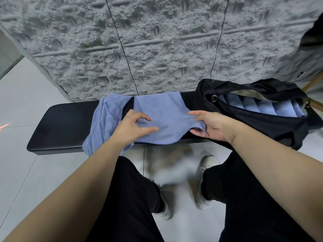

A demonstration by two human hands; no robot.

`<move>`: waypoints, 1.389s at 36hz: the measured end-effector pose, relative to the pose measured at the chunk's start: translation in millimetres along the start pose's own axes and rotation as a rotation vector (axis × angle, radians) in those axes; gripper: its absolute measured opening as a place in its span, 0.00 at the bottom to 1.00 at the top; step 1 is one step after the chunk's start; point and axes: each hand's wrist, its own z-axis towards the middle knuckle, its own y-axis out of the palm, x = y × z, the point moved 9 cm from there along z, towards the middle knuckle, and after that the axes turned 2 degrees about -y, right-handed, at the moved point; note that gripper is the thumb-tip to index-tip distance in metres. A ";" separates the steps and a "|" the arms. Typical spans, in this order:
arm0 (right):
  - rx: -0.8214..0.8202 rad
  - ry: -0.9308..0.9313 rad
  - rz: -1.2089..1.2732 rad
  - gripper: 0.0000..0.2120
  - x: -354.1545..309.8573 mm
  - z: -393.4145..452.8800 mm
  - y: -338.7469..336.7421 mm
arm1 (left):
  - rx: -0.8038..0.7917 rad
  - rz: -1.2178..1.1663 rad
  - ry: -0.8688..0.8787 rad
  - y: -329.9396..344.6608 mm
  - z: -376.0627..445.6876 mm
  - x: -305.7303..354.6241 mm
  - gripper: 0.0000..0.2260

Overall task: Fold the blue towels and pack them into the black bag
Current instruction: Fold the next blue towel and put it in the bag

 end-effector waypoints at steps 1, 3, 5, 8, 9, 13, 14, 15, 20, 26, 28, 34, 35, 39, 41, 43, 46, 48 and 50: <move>0.021 0.001 0.027 0.15 -0.4 0.2 -3.6 | -0.062 0.044 0.002 5.3 -1.7 -0.9 0.18; 0.056 -0.007 0.018 0.17 -1.7 1.4 -12.0 | -0.189 0.162 0.002 17.1 -6.7 -3.3 0.28; 0.097 -0.018 -0.042 0.17 -3.5 2.0 -20.8 | -0.262 0.366 0.020 25.3 -11.2 -5.3 0.33; 0.122 -0.025 -0.111 0.16 -4.2 -1.2 -24.4 | -0.242 0.599 0.021 26.8 -11.6 -9.1 0.29; 0.133 -0.032 -0.131 0.14 -4.7 -2.6 -24.8 | -0.199 0.602 0.007 23.2 -10.8 -8.5 0.25; 0.180 -0.133 -0.279 0.05 -13.9 -14.0 -21.8 | -0.018 0.446 -0.096 3.8 -7.6 -9.8 0.12; 0.201 -0.181 -0.388 0.10 -18.1 -19.2 -20.4 | 0.016 0.413 -0.109 0.4 -7.5 -9.9 0.11; 0.225 -0.234 -0.507 0.15 -22.6 -24.0 -18.0 | 0.044 0.384 -0.113 -2.3 -8.0 -9.2 0.10; 0.184 -0.553 -1.166 0.38 -41.8 -47.8 16.2 | 0.129 0.311 -0.099 -10.6 -8.0 -8.6 0.07; 0.024 -0.607 -1.664 0.31 -20.0 -42.8 32.2 | 0.220 0.319 -0.066 -16.1 -10.2 2.0 0.16; 0.065 -0.622 -1.672 0.17 -21.5 -41.2 29.0 | 0.210 0.358 -0.069 -14.0 -11.7 6.9 0.15; 0.222 -0.736 -1.534 0.09 -40.7 -39.0 13.6 | 0.162 0.390 -0.031 -6.8 -11.2 7.9 0.07; 0.248 -0.781 -1.496 0.08 -45.0 -40.4 12.2 | 0.163 0.399 -0.021 -5.6 -10.8 9.0 0.07; 0.308 -0.997 -1.415 0.04 -59.9 -52.5 17.5 | 0.173 0.401 0.010 -1.7 -10.3 15.8 0.09; 0.238 -1.002 -1.288 0.06 -62.1 -54.6 20.6 | 0.157 0.404 0.008 2.1 -9.0 15.7 0.08; 0.168 -0.988 -1.175 0.11 -62.8 -55.4 22.7 | 0.126 0.422 0.007 7.8 -8.2 15.1 0.07; 0.106 -1.001 -1.128 0.12 -64.1 -59.1 26.7 | 0.085 0.510 0.020 15.2 -8.1 17.9 0.05; 0.087 -0.986 -1.182 0.08 -61.4 -54.8 27.6 | 0.099 0.558 -0.008 12.9 -7.4 18.8 0.06; 0.077 -0.955 -1.302 0.08 -56.0 -47.9 27.9 | 0.138 0.524 -0.016 7.1 -7.5 21.4 0.07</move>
